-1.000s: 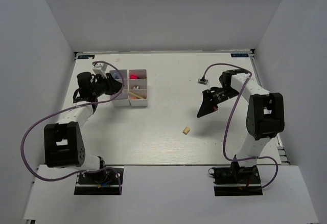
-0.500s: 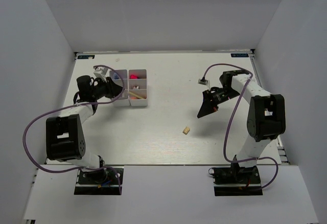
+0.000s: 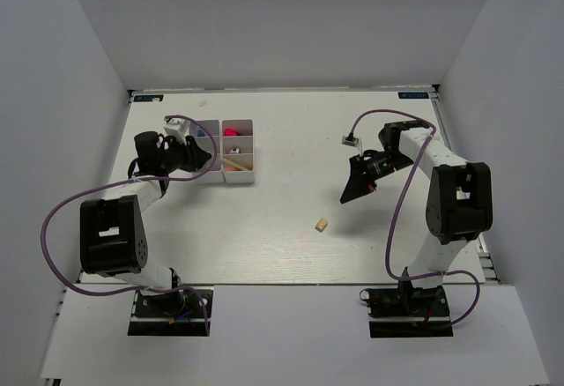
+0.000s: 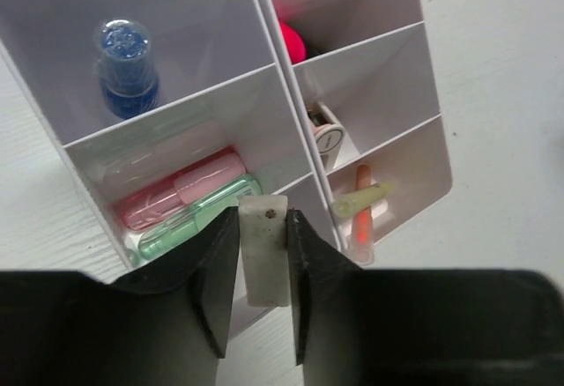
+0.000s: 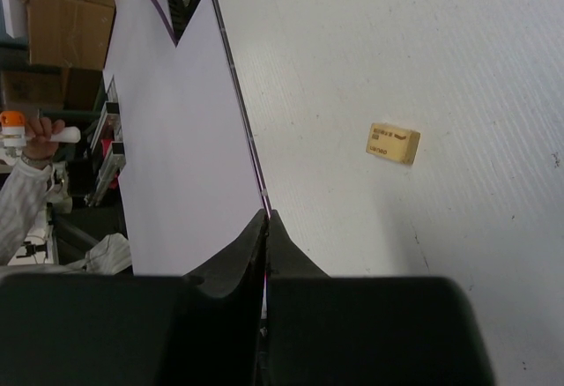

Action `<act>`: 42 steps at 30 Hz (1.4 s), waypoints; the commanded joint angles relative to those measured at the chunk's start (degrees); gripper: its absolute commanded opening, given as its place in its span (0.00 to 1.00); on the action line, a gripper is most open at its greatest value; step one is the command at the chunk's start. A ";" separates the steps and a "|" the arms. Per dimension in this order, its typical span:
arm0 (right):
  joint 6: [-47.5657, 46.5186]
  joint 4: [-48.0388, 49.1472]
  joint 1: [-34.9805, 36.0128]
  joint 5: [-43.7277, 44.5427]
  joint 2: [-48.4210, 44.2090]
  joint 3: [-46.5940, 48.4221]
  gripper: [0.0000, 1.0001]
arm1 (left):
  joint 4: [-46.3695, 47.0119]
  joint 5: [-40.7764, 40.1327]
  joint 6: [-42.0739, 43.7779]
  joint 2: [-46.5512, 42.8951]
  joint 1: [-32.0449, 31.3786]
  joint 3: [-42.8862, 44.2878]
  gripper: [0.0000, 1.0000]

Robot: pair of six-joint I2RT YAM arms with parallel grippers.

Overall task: Sort the stationery into containers
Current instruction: Place the stationery in the storage box, then pick up the stationery from the center of the board.

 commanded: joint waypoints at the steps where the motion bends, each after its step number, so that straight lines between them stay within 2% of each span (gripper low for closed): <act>1: -1.24 -0.37 -0.27 -1.07 -1.34 0.05 0.00 | -0.58 -2.33 2.43 -0.71 -0.37 -0.09 0.41; 5: -1.50 -0.89 -0.36 -1.43 -1.52 0.22 0.00 | -0.85 -4.17 2.43 -1.67 -0.55 0.00 0.58; 7: -1.77 -0.98 -0.27 -1.69 -1.52 0.22 0.00 | -1.02 -4.09 1.91 -2.98 -0.99 0.17 0.61; 10: -2.38 -1.86 -0.27 -1.95 -1.78 0.31 0.00 | -1.03 -4.26 0.16 -5.70 -1.42 0.70 0.59; 11: -2.56 -2.12 -0.27 -1.95 -1.95 0.40 0.00 | -0.85 -4.35 -1.94 -6.68 -1.34 0.79 0.53; 12: -2.56 -2.04 -0.36 -1.43 -2.04 0.40 0.00 | -0.85 -4.52 -2.75 -7.47 -1.95 0.70 0.43; 13: -1.34 -1.87 -0.27 -1.16 -2.83 0.40 0.11 | -2.07 -5.31 -5.02 -10.70 -2.48 0.70 0.08; 14: -0.20 1.18 -0.10 -0.47 -3.27 -0.21 0.18 | -3.30 -5.66 -5.56 -11.77 -4.31 1.05 0.00; 15: 1.12 2.78 -0.18 2.76 -3.97 -0.82 0.28 | -7.31 -6.02 -5.74 -14.74 -6.24 2.09 0.00; 16: 6.44 4.88 -0.10 4.53 -6.76 -3.27 0.37 | -11.96 -6.63 -4.09 -15.38 -11.31 3.58 0.00; 17: 8.49 13.17 0.08 6.55 -8.01 -4.42 0.41 | -14.62 -7.33 -3.55 -16.00 -13.53 4.38 0.03; 18: 10.86 16.39 0.25 14.66 -9.24 -5.65 0.59 | -20.65 -9.25 -3.11 -16.70 -17.99 7.96 0.09; 19: 17.67 24.60 0.25 17.79 -13.43 -9.40 0.77 | -23.41 -10.14 -2.76 -16.36 -23.00 9.30 0.42; 20: 19.39 27.20 0.17 23.83 -14.69 -10.40 0.91 | -28.57 -11.63 -2.58 -16.18 -25.74 10.27 0.61; 21: 22.28 29.06 0.17 26.76 -17.40 -11.28 0.91 | -32.45 -13.73 -2.06 -15.31 -28.29 11.32 0.68; 22: 23.36 34.38 0.25 34.97 -18.47 -13.38 0.91 | -33.88 -18.71 -1.79 -14.87 -36.06 12.90 0.76; 23: 25.28 36.35 0.08 37.05 -21.87 -14.01 0.91 | -35.64 -20.76 -2.22 -14.43 -38.75 13.09 0.91; 25: 29.94 40.82 -0.10 45.19 -23.83 -15.94 0.91 | -35.92 -30.94 -4.33 -12.76 -47.26 12.92 1.00; 27: 33.03 42.17 -0.62 45.77 -25.69 -17.17 0.91 | -36.53 -35.87 -6.96 -9.18 -52.54 13.52 1.00; 28: 33.12 42.17 -0.97 44.81 -25.95 -17.35 0.91 | -36.88 -40.95 -7.93 -7.84 -53.97 14.05 1.00; 29: 34.17 41.82 -1.41 44.37 -25.86 -17.09 0.67 | -40.02 -44.13 -9.33 -4.96 -58.68 17.28 0.97; 30: 34.70 41.56 -1.68 43.41 -26.04 -17.09 0.36 | -41.27 -45.38 -9.26 -1.88 -60.04 18.53 0.96; 31: 35.14 41.21 -1.85 43.14 -25.86 -16.83 0.00 | -42.15 -46.79 -9.26 -0.55 -61.35 19.67 0.92; 32: 36.10 40.68 -1.85 42.96 -25.86 -16.30 0.00 | -42.94 -49.24 -9.78 1.99 -64.85 21.77 0.85; 33: 36.37 40.50 -2.38 42.44 -26.04 -16.12 0.00 | -43.30 -50.04 -11.53 4.10 -65.40 22.40 0.61; 34: 36.72 40.24 -2.56 42.08 -26.12 -16.04 0.00 | -44.26 -50.92 -12.42 5.17 -66.89 24.58 0.49; 36: 37.25 40.32 -3.17 41.29 -26.74 -16.12 0.00 | -45.49 -52.68 -13.74 9.73 -67.43 26.44 0.33; 38: 37.34 40.32 -3.61 40.42 -26.83 -16.47 0.00 | -45.67 -54.09 -15.40 12.02 -68.48 28.81 0.36; 39: 37.43 40.50 -3.87 40.32 -27.00 -16.39 0.00 | -45.41 -55.14 -15.93 13.34 -69.18 29.52 0.50; 42: 37.61 40.32 -4.75 39.53 -27.09 -16.30 0.00 | -44.88 -57.17 -17.17 16.24 -70.77 31.80 0.55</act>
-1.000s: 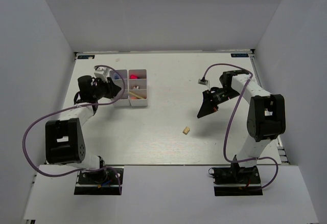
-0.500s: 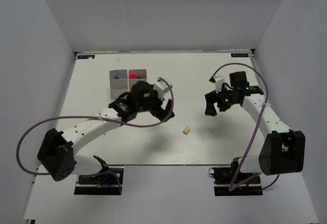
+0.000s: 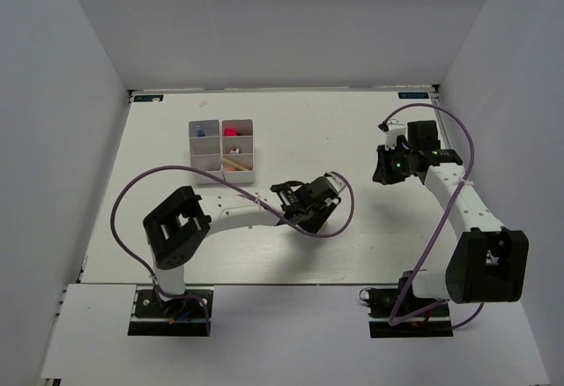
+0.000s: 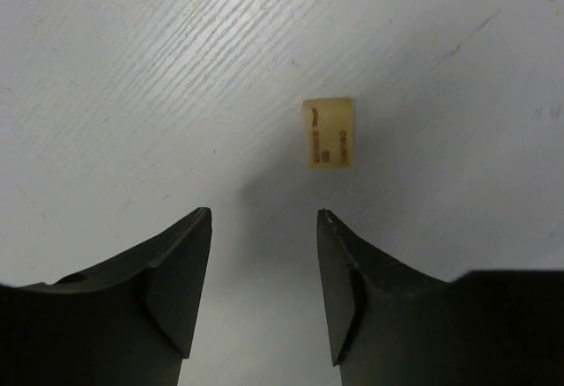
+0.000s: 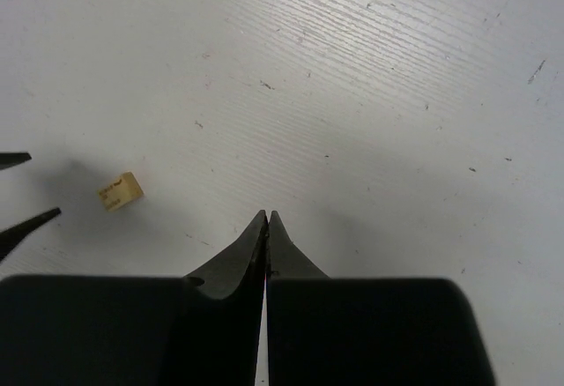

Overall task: Sort the stationery into containers
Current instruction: Pick up the stationery from the center of the board.

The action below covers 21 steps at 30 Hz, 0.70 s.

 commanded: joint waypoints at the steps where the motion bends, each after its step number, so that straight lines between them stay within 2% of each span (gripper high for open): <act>1: 1.43 1.09 -1.28 -1.89 -1.67 0.18 0.00 | -0.14 -5.57 -3.33 1.23 -1.51 4.12 0.64; 4: 1.26 0.83 -1.89 -2.94 -1.41 0.27 0.00 | 0.65 -4.87 -4.39 4.66 -2.12 5.61 0.69; 12: 1.26 0.47 -2.95 -4.61 -1.15 0.36 0.00 | 2.32 -1.00 -5.36 9.49 -1.95 8.86 0.69; 16: 1.17 0.47 -3.48 -5.49 -1.06 0.53 0.00 | 1.45 -1.87 -5.53 11.87 -2.30 11.23 0.69; 19: 1.34 0.21 -3.66 -5.84 -1.23 0.36 0.00 | 0.66 -3.97 -5.80 13.63 -2.39 12.47 0.63; 21: 1.43 0.21 -4.00 -5.93 -1.23 0.45 0.00 | -0.57 -4.86 -6.14 15.12 -2.56 13.52 0.48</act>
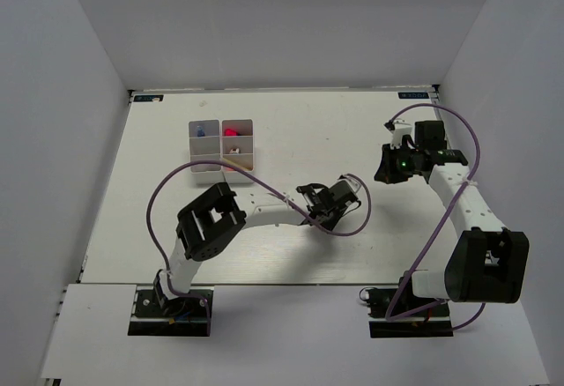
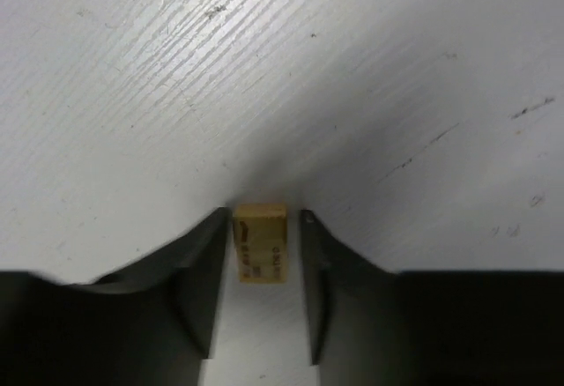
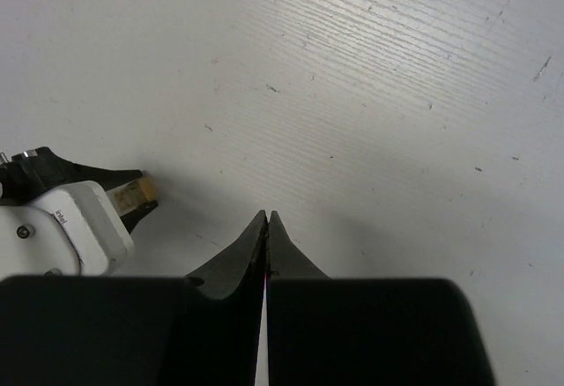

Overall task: Sort the stationery into containers
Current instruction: Pick up the stationery from the center of the board.

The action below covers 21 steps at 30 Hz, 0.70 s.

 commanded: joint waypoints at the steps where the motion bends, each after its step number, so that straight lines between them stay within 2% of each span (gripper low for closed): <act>1: 0.84 0.30 -0.68 -1.74 -1.13 0.45 0.00 | -2.46 -2.70 -0.77 1.07 -0.29 2.44 0.41; 2: 0.84 0.39 -0.77 -1.82 -1.30 0.36 0.00 | -2.64 -2.79 -0.69 1.16 -0.29 2.10 0.30; 4: 0.93 0.39 -0.68 -2.09 -1.30 0.44 0.00 | -3.16 -3.40 -1.30 0.37 -0.12 0.70 0.20; 7: 0.76 0.39 -0.68 -2.53 -1.21 0.27 0.00 | -2.81 -4.81 -1.56 -3.14 0.06 -2.46 0.09; 10: 0.49 0.30 -0.77 -3.05 -1.12 0.36 0.00 | -2.73 -6.04 -2.18 -8.49 2.07 -7.11 0.05; 11: 0.32 0.12 -0.77 -3.49 -1.12 0.36 0.03 | -2.64 -6.30 -2.35 -12.95 3.48 -9.48 0.05; 13: -0.21 0.04 -0.77 -3.76 -0.78 0.36 0.22 | -2.46 -7.18 -2.18 -16.31 5.77 -12.84 0.05; 14: -0.21 -0.14 -0.77 -4.63 -0.77 0.44 0.35 | -2.55 -7.79 -1.83 -21.12 7.60 -15.81 0.05; 16: -0.91 -0.66 -0.86 -5.60 -0.25 0.80 0.37 | -2.81 -7.89 -1.21 -24.22 11.12 -17.41 0.05; 17: -1.26 -1.10 -0.86 -5.78 0.02 0.97 0.33 | -3.42 -7.98 -1.13 -28.42 12.35 -17.94 0.05; 18: -1.61 -1.80 -0.69 -7.26 0.19 1.32 0.00 | -3.60 -7.98 0.88 -29.59 16.28 -19.42 0.05; 21: -2.93 -3.65 -0.69 -9.89 0.99 1.85 0.00 | -3.60 -8.24 3.18 -33.90 22.62 -19.88 0.04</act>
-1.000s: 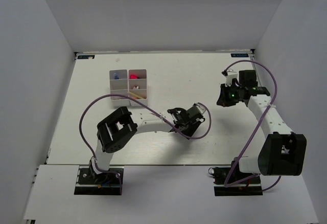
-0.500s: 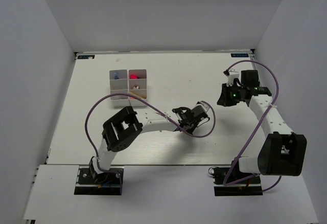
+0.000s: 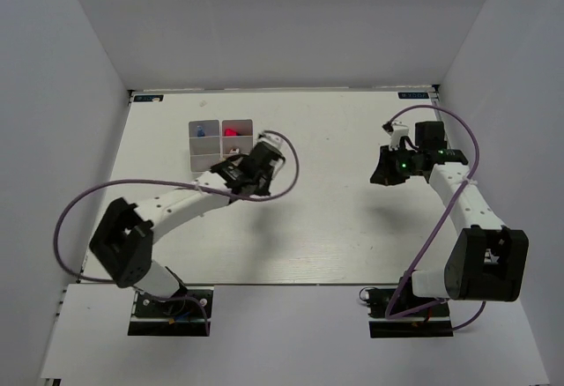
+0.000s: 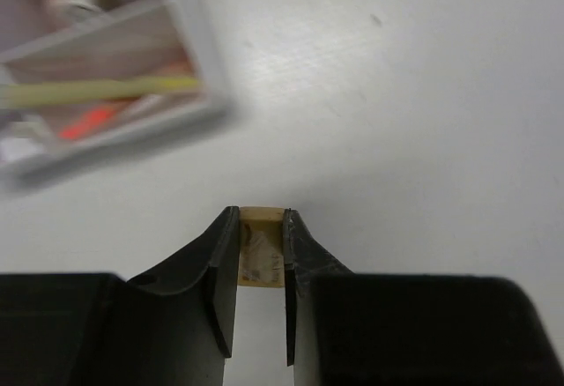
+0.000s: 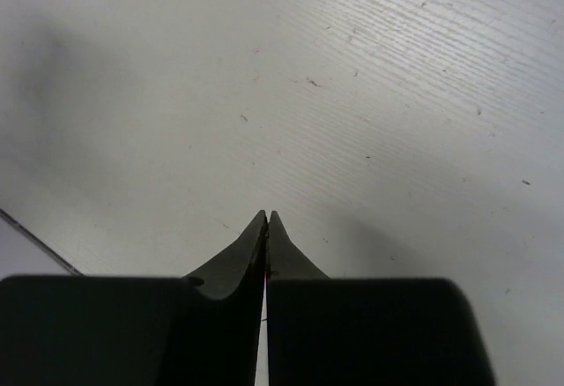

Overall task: Sort the stationery into containers
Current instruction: Pick up the stationery from the center of the board, then place the stationery in the storage box.

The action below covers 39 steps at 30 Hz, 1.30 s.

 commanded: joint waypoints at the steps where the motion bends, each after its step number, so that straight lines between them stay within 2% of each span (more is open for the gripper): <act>1: -2.41 -2.67 -0.18 -4.97 1.27 2.11 0.00 | -0.17 -1.75 3.68 -5.54 6.08 -0.71 0.04; 3: -3.29 -3.55 -0.18 -7.51 1.10 2.20 0.02 | -0.26 0.88 5.61 -6.77 10.29 -0.36 0.03; 4: -3.90 -3.73 -0.18 -7.96 1.53 2.64 0.16 | -0.09 2.11 6.14 -6.94 14.22 0.16 0.03; 6: -4.43 -4.43 -0.10 -9.01 1.80 2.64 0.22 | -0.43 6.24 9.75 -6.77 17.32 0.43 0.03; 7: -4.78 -4.52 -0.18 -9.45 2.15 2.90 0.24 | -1.31 11.30 10.71 -6.60 21.78 1.48 0.01; 9: -4.96 -4.78 -0.18 -9.55 2.41 2.82 0.24 | -1.84 15.72 12.65 -6.77 24.62 1.92 0.00; 10: -4.96 -4.70 -0.18 -9.63 2.50 3.08 0.24 | -1.67 19.31 13.00 -6.68 29.07 2.10 0.00; 11: -4.96 -4.78 -0.10 -9.63 2.68 3.00 0.24 | -1.14 22.48 14.48 -6.94 30.25 2.02 0.00; 16: -5.23 -4.96 -0.01 -9.98 3.03 3.00 0.24 | -0.88 26.72 17.04 -6.42 37.02 2.28 0.00; 24: -5.49 -5.05 -0.01 -9.90 3.21 3.17 0.25 | 1.67 28.13 18.63 -2.91 38.78 2.45 0.01; 30: -5.75 -5.31 -0.09 -10.07 3.56 3.35 0.26 | 2.38 27.78 21.79 0.95 38.87 4.82 0.08; 36: -6.02 -5.49 -1.94 -10.07 4.09 3.26 0.26 | 3.60 26.29 21.97 2.37 39.22 5.35 0.20; 39: -6.11 -5.66 -1.94 -10.25 4.35 3.43 0.26 | 3.34 25.85 22.15 2.81 39.14 5.79 0.21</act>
